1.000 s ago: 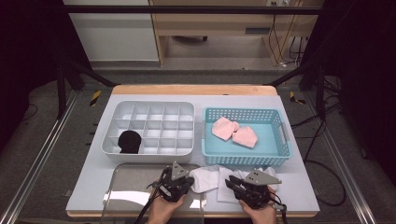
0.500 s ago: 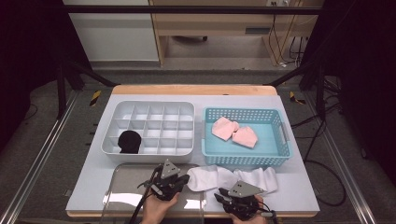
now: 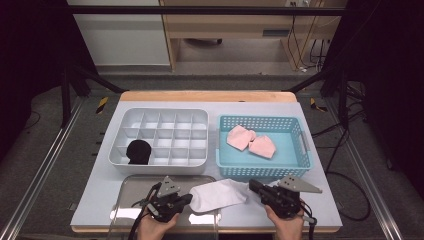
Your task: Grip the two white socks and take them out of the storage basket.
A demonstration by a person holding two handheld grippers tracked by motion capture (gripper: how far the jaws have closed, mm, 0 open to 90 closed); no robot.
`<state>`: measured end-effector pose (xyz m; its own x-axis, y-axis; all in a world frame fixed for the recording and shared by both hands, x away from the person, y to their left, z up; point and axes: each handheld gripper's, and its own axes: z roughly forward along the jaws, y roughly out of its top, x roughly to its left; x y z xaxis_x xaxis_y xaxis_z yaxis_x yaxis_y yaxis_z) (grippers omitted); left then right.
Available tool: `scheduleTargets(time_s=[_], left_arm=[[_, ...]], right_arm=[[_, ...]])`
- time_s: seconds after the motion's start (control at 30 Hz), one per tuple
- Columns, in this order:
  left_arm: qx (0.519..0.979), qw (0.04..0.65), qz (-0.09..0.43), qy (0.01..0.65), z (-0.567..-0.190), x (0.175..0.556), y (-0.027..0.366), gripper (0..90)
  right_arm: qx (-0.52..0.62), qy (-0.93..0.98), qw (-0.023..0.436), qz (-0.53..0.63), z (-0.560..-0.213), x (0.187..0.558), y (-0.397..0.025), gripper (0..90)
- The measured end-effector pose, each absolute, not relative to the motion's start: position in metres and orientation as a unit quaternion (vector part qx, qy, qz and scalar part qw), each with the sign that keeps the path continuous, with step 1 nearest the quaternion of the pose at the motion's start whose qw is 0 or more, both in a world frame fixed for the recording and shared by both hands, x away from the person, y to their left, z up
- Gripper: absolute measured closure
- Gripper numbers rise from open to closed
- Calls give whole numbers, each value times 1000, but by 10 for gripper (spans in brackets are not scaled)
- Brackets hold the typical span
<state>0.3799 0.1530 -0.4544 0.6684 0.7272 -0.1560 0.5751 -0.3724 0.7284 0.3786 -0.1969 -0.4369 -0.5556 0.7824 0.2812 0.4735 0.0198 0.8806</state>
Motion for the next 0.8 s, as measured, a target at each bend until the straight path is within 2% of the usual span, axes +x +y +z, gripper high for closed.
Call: scheduleTargets(time_s=[0.23,0.33,0.5,0.63,0.7,0.73,0.8], left_arm=[[823,383,106,406,-463,386,157,886],[823,382,113,404,-464,386,156,885],[819,385,120,409,-464,388,159,884],[814,391,123,410,-464,388,161,884],[817,388,123,408,-464,388,161,883],[816,390,124,409,-464,388,162,883],[814,393,124,410,-464,388,164,883]], right_arm=[[488,720,184,459,-466,407,-196,850],[480,725,190,456,-472,408,-195,788],[458,714,218,483,-452,396,-204,649],[468,728,200,459,-458,389,-206,611],[479,743,191,427,-470,390,-205,615],[483,750,187,412,-476,392,-204,649],[487,754,176,404,-480,393,-204,791]])
